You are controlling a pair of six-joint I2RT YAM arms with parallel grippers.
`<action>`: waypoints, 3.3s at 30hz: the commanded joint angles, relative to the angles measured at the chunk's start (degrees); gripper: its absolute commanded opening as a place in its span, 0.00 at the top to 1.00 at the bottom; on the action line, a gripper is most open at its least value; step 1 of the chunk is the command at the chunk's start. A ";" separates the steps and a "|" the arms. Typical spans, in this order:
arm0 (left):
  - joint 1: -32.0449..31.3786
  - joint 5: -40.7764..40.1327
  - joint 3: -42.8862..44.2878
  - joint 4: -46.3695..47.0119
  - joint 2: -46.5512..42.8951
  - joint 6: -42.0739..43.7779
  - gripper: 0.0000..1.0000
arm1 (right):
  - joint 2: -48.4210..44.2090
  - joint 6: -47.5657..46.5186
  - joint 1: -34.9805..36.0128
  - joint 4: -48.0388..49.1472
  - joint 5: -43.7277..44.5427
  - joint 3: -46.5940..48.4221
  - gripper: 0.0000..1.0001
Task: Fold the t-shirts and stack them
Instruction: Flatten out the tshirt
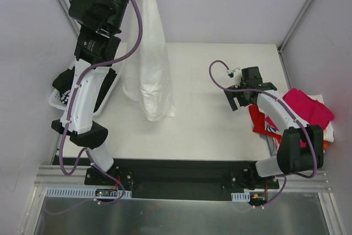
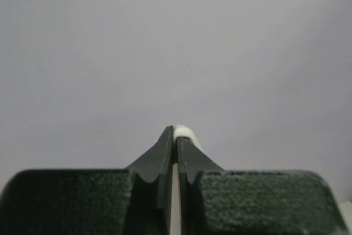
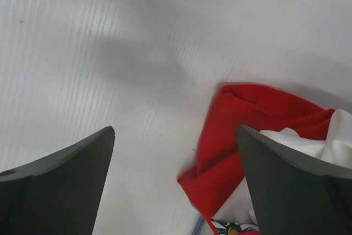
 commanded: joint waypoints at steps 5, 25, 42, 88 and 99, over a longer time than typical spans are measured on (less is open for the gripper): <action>-1.64 0.13 -0.31 3.29 -0.67 -0.12 1.00 | 0.25 0.19 0.25 -0.67 0.12 1.93 0.03; -8.76 -1.54 -6.83 3.29 1.52 7.53 1.00 | 0.42 0.01 0.33 -0.76 -0.41 1.84 0.03; -6.57 -12.69 -17.47 17.69 -0.50 21.50 1.00 | 0.51 0.01 0.25 -0.68 -0.23 1.66 0.03; 4.95 -17.19 -57.63 36.43 -6.21 38.38 1.00 | 37.33 -8.51 28.19 -5.50 -1.90 41.91 0.14; 7.41 -16.84 -60.62 35.55 -4.80 37.33 1.00 | 43.57 -9.65 30.22 -8.50 -1.46 49.74 0.22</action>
